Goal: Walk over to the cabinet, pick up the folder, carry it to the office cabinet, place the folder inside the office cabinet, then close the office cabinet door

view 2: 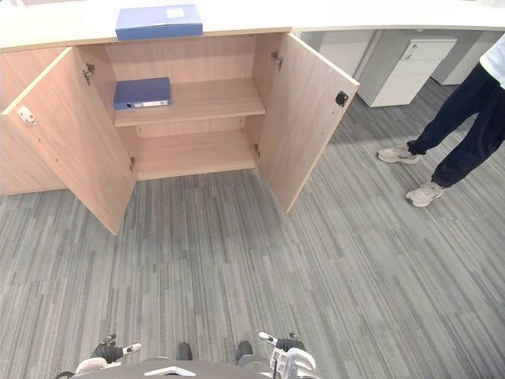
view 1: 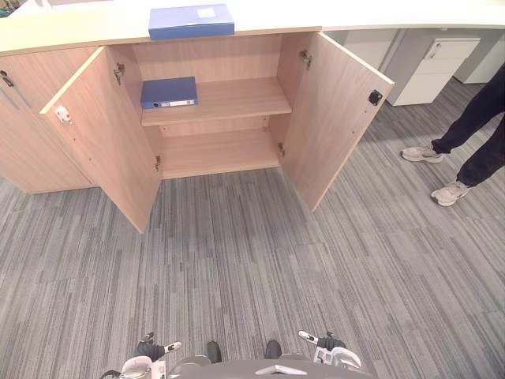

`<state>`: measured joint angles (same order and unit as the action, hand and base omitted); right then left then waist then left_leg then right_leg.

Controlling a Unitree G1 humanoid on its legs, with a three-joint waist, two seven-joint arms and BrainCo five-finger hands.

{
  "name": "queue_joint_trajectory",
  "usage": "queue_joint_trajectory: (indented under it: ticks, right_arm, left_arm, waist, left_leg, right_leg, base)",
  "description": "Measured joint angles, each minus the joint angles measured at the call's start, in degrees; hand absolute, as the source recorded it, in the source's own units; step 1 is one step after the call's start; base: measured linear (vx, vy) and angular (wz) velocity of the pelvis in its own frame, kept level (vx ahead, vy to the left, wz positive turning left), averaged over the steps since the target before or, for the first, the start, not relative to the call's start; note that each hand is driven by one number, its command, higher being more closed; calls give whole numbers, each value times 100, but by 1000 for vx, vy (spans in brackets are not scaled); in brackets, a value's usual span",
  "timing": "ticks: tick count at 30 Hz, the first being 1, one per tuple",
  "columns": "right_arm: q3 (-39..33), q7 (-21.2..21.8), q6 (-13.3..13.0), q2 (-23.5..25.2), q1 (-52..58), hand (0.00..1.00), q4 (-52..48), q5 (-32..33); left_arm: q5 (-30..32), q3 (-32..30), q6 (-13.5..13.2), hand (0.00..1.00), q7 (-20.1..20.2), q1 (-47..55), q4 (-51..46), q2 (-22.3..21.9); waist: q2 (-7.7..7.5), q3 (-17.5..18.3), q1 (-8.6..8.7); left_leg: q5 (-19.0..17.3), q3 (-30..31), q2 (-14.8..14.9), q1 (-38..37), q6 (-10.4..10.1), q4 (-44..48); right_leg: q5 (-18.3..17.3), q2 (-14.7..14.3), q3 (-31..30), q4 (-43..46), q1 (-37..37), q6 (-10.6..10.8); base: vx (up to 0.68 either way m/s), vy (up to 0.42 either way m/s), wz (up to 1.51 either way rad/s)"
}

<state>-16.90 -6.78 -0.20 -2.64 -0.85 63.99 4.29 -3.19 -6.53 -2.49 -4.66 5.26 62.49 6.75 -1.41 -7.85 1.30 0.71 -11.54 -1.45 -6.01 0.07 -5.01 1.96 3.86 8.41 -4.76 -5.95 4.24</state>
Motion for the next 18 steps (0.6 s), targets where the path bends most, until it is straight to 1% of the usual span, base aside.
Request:
queue_joint_trajectory:
  ticks: [3,7,9,10,11,13,14,15,16,17,18]
  right_arm:
    - [-1,0,5,-1,6,0,0,-10]
    - [-1,-1,39,-2,4,0,-3,-25]
    - [-3,-1,43,0,-6,0,-6,-28]
    - [-6,-3,44,-4,-4,0,-6,-37]
    - [-12,-3,45,-3,-4,0,-10,-88]
    - [-18,-1,41,6,-26,0,-43,-148]
    - [-18,0,40,15,-42,0,-71,-154]
    - [-22,3,40,13,-62,0,-113,-177]
    - [-19,5,39,16,-74,0,-163,-193]
    - [-14,5,34,17,-117,0,-235,-196]
    - [-2,2,6,6,-180,0,-242,-198]
  left_arm:
    - [-2,0,-2,0,-1,-5,-10,0]
    - [-2,2,-8,0,0,-7,-66,6]
    - [-1,2,-10,0,1,-4,-85,17]
    - [-1,2,-10,0,-1,-1,-88,19]
    - [-2,2,-10,0,-2,-1,-94,27]
    - [-6,5,-10,0,-1,-7,-111,48]
    - [-16,17,-11,0,-1,-35,-122,54]
    - [-30,54,-11,0,-2,-58,-120,61]
    - [-45,75,-11,0,-2,-71,-119,68]
    - [-56,149,-12,0,-3,-124,-121,84]
    - [-67,229,-13,0,-5,-183,-131,89]
  waist:
    - [-11,-4,-31]
    - [-40,22,-88]
    - [-58,12,-94]
    - [-62,13,-98]
    - [-61,13,-108]
    - [-68,7,-105]
    - [-95,-14,-94]
    - [-69,-43,-107]
    - [-48,-63,-106]
    - [-13,-134,-82]
    - [31,-228,-35]
  left_leg:
    - [-29,-10,-8,56,35,0]
    - [-110,-76,-22,205,80,2]
    - [-149,-99,-44,216,80,6]
    - [-200,-113,-65,218,82,40]
    - [-265,-125,-83,218,104,44]
    - [-399,-127,-123,217,149,109]
    - [-578,-116,-140,310,186,417]
    - [-748,-114,-136,320,188,654]
    - [-801,-105,-137,298,185,739]
    - [-863,-77,-126,201,211,853]
    - [-961,74,-111,36,356,893]
  right_leg:
    - [-47,6,-5,-22,23,-28]
    - [-80,30,-32,-16,202,4]
    - [-83,57,-58,18,252,74]
    - [-114,87,-79,43,273,145]
    - [-187,115,-103,182,344,150]
    - [-495,204,-134,717,569,237]
    - [-707,300,-126,1180,735,314]
    - [-875,366,-121,1788,936,366]
    - [-934,406,-114,2177,1062,384]
    - [-949,491,-92,3072,1355,364]
    - [-1130,550,42,3865,1641,217]
  base:
    - [-63,-14,-2]
    - [21,-2,-8]
    - [143,18,-8]
    - [144,32,-8]
    - [161,50,-12]
    - [177,70,-4]
    - [272,131,6]
    - [278,137,8]
    - [268,145,14]
    - [174,89,31]
    - [221,87,38]
